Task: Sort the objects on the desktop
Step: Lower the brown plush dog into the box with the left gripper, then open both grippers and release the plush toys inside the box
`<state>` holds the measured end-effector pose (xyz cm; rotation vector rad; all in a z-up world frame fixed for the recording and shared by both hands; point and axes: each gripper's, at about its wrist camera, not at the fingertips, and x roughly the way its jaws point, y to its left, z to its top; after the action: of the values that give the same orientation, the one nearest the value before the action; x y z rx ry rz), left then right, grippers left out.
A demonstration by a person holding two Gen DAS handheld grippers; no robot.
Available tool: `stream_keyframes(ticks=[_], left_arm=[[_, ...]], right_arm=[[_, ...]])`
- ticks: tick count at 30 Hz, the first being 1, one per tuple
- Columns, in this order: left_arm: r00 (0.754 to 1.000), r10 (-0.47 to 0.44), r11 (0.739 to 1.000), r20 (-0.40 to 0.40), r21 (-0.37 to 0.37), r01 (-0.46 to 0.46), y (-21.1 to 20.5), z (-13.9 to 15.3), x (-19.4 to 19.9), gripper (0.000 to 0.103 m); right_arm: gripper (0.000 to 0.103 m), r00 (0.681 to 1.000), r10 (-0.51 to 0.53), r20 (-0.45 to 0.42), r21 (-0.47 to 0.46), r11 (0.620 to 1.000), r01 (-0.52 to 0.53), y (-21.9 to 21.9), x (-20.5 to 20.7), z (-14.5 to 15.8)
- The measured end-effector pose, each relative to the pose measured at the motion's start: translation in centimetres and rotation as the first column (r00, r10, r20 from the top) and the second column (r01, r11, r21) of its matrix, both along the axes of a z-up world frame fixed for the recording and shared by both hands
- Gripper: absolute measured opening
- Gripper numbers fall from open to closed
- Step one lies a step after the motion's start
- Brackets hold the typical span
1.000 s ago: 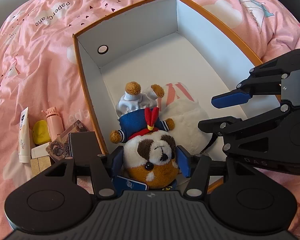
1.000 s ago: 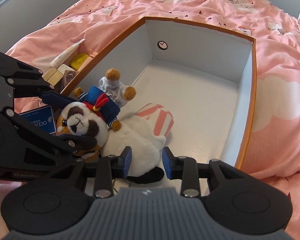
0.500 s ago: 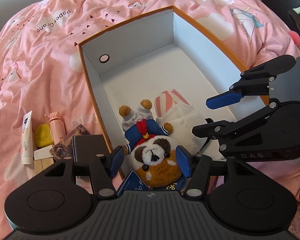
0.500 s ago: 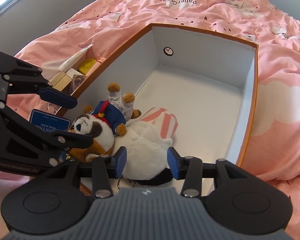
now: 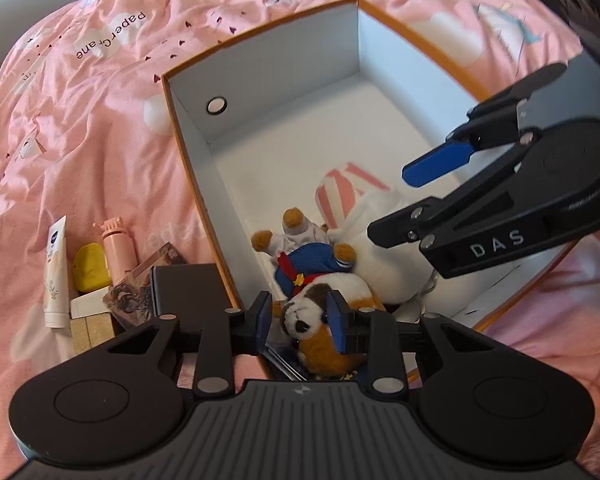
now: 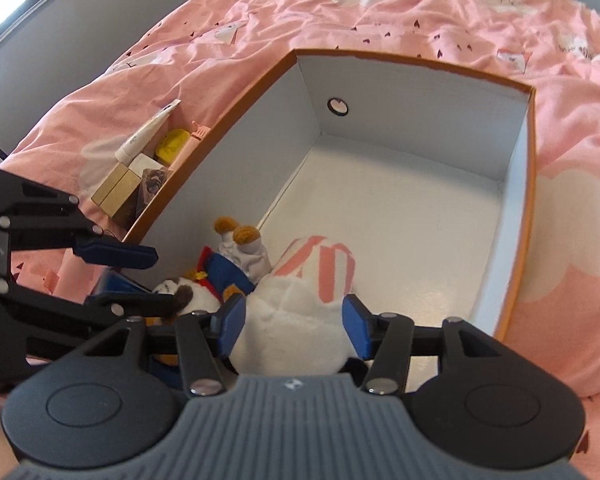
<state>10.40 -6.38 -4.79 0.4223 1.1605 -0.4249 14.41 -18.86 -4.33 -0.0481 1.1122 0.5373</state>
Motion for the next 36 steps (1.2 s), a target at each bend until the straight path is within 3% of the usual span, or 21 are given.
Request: stream_keyframes(ticks=[3, 8, 16, 24, 28, 31, 36], left_arm=[[1.000, -0.017, 1.000, 0.006, 0.003, 0.017, 0.0, -0.1, -0.2, 0.032], [1.000, 0.005, 1.000, 0.004, -0.022, -0.005, 0.7, 0.1, 0.0, 0.032], [1.000, 0.007, 0.999, -0.001, -0.045, -0.007, 1.0, 0.3, 0.3, 0.032], [1.000, 0.006, 1.000, -0.001, -0.030, -0.006, 0.4, -0.1, 0.4, 0.031], [1.000, 0.015, 1.000, 0.003, -0.028, -0.015, 0.6, 0.1, 0.5, 0.031], [1.000, 0.021, 0.999, 0.004, -0.026, -0.021, 0.6, 0.1, 0.5, 0.031], [1.000, 0.021, 1.000, 0.005, -0.024, -0.021, 0.6, 0.0, 0.5, 0.031]], right_arm=[[0.057, 1.000, 0.014, -0.010, -0.058, 0.998, -0.014, 1.3, 0.1, -1.3], [0.059, 0.999, 0.043, -0.033, -0.069, 0.997, -0.045, 1.7, -0.2, -1.8], [0.044, 0.996, 0.035, -0.083, -0.071, 0.997, -0.041, 0.6, -2.5, -0.6], [0.058, 0.998, -0.065, -0.008, -0.125, 0.990, 0.064, 2.3, -2.7, -1.4], [0.067, 0.993, -0.108, -0.043, -0.098, 0.990, 0.104, 1.9, -2.1, -2.1], [0.067, 0.989, -0.118, -0.085, -0.085, 0.990, 0.110, 1.8, -1.8, -2.5], [0.057, 0.995, -0.054, -0.081, -0.084, 0.995, 0.047, 1.5, -2.1, -2.1]])
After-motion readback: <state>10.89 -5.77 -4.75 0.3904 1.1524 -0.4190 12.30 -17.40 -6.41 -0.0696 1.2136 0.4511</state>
